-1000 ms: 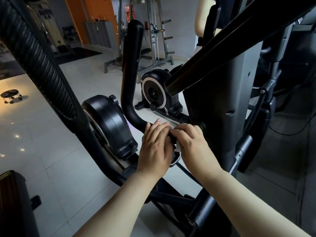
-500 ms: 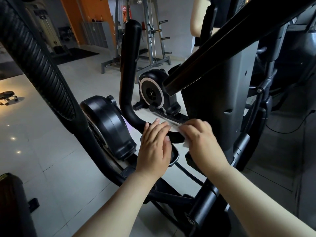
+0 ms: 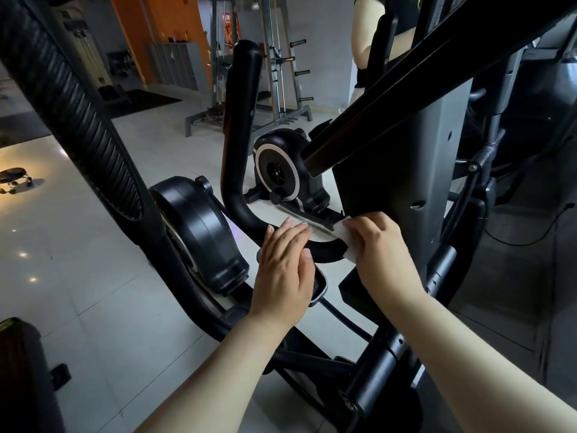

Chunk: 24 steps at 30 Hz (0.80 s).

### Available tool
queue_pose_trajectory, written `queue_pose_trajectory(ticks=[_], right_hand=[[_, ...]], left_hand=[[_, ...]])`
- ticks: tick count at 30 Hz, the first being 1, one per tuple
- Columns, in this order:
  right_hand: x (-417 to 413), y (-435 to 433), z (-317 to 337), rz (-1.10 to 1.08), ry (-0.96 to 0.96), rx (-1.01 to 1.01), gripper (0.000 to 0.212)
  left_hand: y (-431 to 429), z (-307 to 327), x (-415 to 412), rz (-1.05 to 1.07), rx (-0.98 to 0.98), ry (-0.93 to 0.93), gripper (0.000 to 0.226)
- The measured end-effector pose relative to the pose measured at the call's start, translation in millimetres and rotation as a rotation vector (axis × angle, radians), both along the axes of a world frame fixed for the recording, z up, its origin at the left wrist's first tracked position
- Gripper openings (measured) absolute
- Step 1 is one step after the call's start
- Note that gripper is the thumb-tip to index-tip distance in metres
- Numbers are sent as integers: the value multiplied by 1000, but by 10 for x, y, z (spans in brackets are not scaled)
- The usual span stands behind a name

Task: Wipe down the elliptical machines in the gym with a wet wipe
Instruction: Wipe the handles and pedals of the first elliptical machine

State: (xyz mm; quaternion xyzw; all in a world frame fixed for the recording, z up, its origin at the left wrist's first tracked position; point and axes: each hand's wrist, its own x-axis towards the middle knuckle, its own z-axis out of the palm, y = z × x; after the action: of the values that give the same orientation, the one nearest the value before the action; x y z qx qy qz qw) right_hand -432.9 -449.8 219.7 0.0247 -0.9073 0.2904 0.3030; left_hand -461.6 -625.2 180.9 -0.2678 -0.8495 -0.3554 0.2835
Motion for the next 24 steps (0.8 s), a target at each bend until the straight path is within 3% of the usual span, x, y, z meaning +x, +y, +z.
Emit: queue_pose_trajectory(ticks=[4,8,10,14,16,20,24], right_hand=[[57,-225,14,163,26,54,18],[80,-180,102,60,-46,-292,17],[98,-119,111,83,-83,-350,19],[117,25,76,16,-62,-503,31],[119,60,15,-15,-51,-482,34],[107,36,-98,19,50,-231,36],[77,29,-160,50,34,-176,36]], left_hand=[[56,11,39,11,64,-41,44],[210,106,152,95,108,89,42],[337,168,202,42,34,156,41],[506,133,156,42,-129,105,43],[497,50,117,50,-184,149,35],[419,26,66,23,-104,183,23],[301,51,36,1,-47,206,14]])
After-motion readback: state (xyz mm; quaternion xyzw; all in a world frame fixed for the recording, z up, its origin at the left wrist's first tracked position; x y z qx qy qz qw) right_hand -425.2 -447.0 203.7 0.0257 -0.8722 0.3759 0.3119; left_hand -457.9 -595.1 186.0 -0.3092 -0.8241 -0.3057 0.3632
